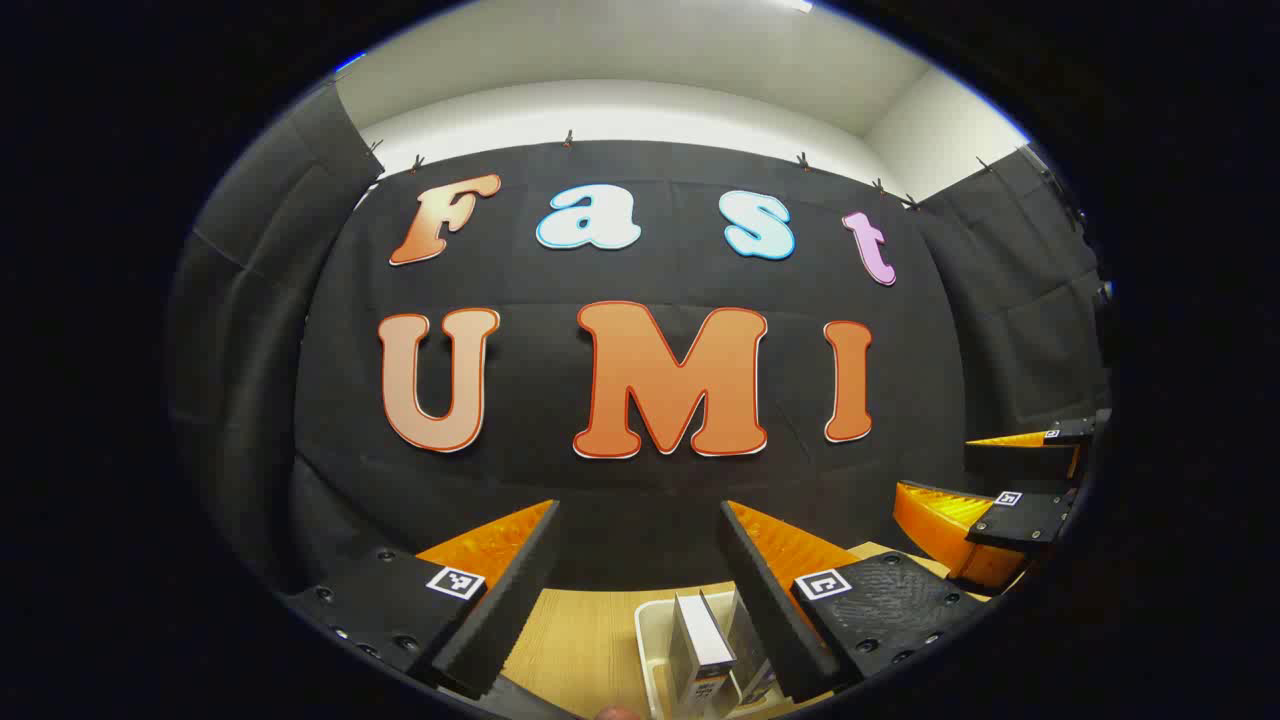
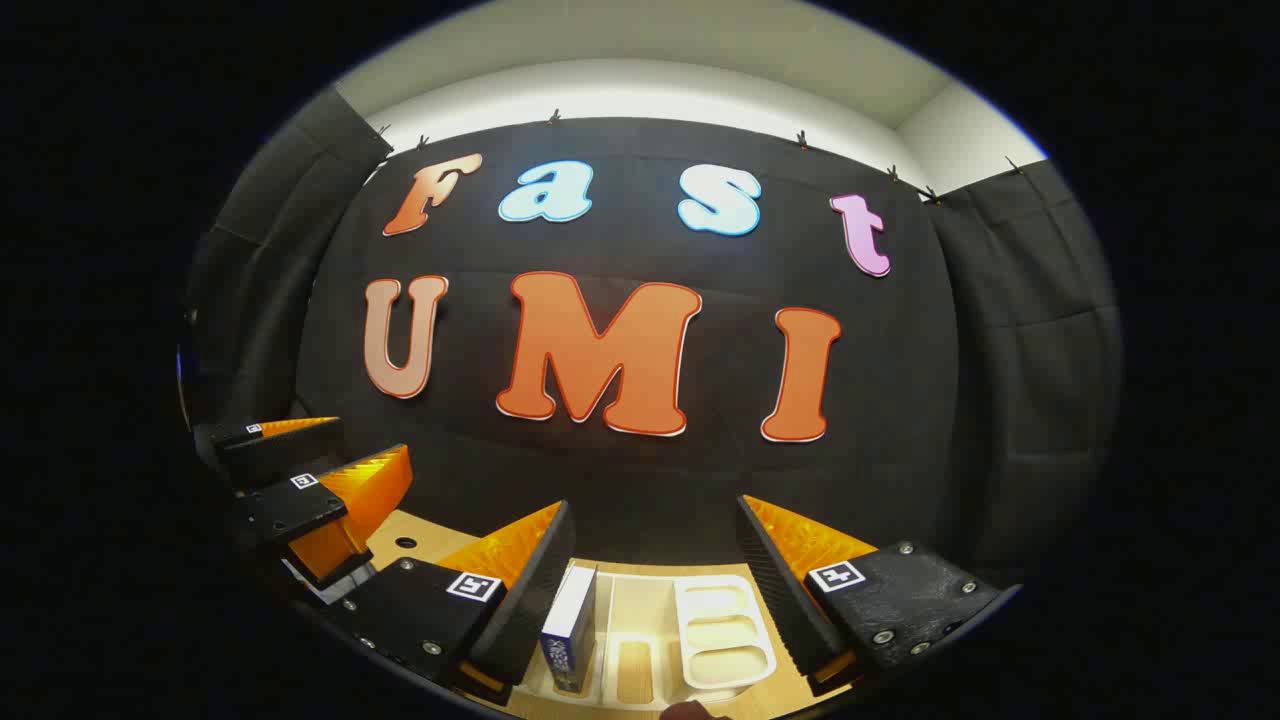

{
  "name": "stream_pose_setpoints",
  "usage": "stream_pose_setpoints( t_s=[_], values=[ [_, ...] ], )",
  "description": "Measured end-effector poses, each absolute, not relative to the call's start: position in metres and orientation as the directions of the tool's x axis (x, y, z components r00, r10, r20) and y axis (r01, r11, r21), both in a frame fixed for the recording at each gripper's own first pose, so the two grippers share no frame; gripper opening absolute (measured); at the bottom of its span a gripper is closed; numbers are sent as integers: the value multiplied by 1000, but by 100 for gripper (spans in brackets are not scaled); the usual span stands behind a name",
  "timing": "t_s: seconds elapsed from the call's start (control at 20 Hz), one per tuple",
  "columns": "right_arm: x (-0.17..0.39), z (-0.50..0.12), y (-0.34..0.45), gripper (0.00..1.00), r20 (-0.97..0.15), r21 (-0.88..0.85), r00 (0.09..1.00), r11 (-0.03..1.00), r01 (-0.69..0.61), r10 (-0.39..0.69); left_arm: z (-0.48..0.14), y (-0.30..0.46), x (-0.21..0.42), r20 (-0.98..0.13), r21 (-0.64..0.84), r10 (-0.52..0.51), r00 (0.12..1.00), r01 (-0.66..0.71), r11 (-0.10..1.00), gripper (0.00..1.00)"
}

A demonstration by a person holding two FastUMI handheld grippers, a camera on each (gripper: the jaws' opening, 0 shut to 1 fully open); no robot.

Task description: Open the schoolbag, grab two books from the bookshelf and put them into the schoolbag.

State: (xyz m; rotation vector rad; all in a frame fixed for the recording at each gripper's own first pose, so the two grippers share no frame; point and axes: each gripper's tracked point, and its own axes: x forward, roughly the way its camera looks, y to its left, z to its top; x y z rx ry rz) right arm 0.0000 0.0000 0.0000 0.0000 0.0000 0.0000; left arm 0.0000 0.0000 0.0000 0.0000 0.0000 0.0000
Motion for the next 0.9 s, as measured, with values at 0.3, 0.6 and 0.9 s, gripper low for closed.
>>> stream_pose_setpoints(
  t_s=[0.3, 0.6, 0.9],
  values=[
    [2, 4, -9, 96, 24, -2, 998, 999, 50, -50, -11, 4, 18, -47, -32, -11, 999, 9, 999, 96],
    [0, -6, 7, 95, -5, -18, 1000, 1000, 5, -5, -23, 21, 17, -92, -5, 24, 995, -24, 1000, 96],
    [3, 1, 24, 95, 16, -31, 997, 997, -70, 71, -17, 33, -8, -69, 86, 39, 997, -33, 996, 97]
  ],
)
